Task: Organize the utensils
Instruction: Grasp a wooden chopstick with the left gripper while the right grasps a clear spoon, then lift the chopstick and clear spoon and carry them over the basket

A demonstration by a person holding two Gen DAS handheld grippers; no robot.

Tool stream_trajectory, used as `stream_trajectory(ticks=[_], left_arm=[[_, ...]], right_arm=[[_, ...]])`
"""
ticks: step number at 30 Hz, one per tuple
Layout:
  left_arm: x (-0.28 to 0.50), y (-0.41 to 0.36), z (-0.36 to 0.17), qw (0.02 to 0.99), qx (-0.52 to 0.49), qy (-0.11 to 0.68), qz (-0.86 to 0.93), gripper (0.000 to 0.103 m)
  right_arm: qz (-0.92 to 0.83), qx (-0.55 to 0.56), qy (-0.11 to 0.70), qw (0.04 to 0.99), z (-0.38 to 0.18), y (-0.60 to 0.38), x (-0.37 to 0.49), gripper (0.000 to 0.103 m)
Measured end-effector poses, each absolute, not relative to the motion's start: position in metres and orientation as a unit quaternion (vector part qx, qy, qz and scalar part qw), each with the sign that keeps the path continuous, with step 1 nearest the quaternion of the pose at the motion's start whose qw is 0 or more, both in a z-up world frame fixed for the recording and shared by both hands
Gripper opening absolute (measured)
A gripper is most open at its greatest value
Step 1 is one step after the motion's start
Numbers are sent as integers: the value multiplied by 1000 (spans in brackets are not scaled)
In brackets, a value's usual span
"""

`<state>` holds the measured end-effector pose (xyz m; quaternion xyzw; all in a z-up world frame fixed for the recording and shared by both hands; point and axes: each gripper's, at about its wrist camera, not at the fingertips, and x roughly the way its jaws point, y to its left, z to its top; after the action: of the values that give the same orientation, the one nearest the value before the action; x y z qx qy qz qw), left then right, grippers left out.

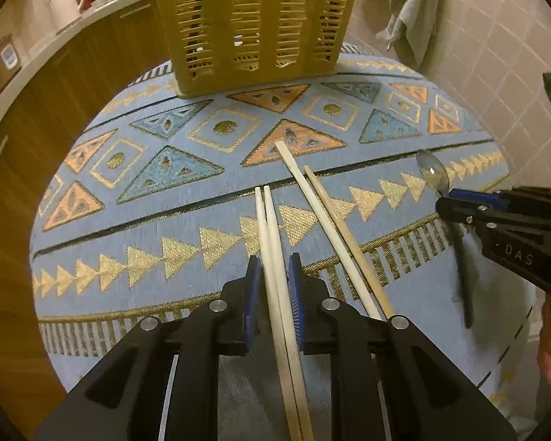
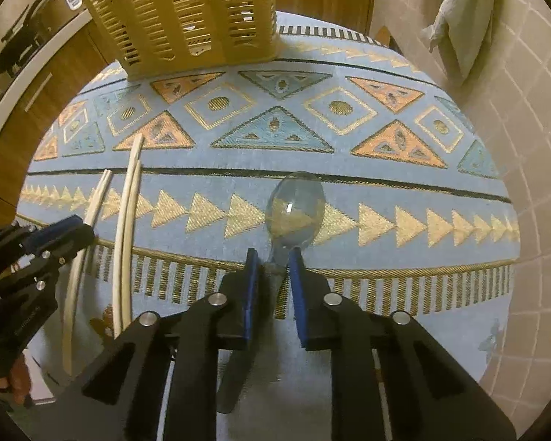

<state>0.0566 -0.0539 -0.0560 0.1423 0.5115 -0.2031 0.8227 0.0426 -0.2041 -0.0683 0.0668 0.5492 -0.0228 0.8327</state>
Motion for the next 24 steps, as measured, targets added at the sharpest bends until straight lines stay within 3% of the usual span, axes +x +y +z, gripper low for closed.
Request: stream_trajectory(ticks=[6,13,24], left_arm=[[55,-65,-57,822,173,510,-188,11],[58,-52,-51,835,108,501,-201,10],[49,-36,6,891,17,391,-232,9]], right_arm=[[-15,58,546,836,-67,-203,40,11],[11,66,538,840,-62,-213,29,10],[80,100,457,880,-18,-217,24,10]])
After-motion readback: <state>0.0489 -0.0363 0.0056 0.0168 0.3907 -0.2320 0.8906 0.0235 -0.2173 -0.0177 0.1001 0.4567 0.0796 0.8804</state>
